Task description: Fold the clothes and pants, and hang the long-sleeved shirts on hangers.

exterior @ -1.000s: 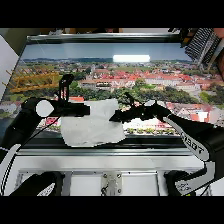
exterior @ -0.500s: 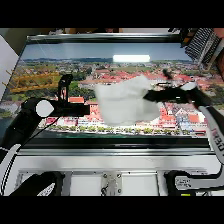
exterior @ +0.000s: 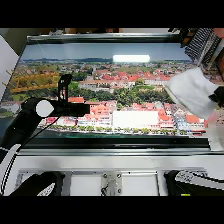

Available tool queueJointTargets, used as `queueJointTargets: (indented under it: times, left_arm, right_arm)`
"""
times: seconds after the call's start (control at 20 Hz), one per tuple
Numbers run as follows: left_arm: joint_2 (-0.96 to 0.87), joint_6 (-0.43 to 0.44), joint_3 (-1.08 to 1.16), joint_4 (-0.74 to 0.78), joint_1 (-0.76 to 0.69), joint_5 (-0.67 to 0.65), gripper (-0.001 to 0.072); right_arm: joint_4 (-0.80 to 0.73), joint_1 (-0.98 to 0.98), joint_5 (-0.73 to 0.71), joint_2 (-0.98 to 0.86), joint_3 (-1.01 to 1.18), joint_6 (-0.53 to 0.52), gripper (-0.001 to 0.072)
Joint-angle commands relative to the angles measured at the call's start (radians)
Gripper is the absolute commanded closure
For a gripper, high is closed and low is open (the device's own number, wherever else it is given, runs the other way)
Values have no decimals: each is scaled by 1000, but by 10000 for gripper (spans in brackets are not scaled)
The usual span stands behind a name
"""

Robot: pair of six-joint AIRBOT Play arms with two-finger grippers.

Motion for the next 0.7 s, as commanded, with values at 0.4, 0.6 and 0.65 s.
queueJointTargets:
  times: [0.4, 0.6, 0.65]
  left_arm:
    - [1, -19, 0, -2, -1, -4, 685]
    - [1, -19, 0, -3, -1, -14, 685]
    - [1, -19, 0, -2, -1, -21, 685]
  right_arm:
    - [-348, 66, 85, 257, -398, 323, 683]
    - [-346, 66, 129, 298, -445, 322, 579]
    - [-344, 65, 153, 307, -444, 314, 302]
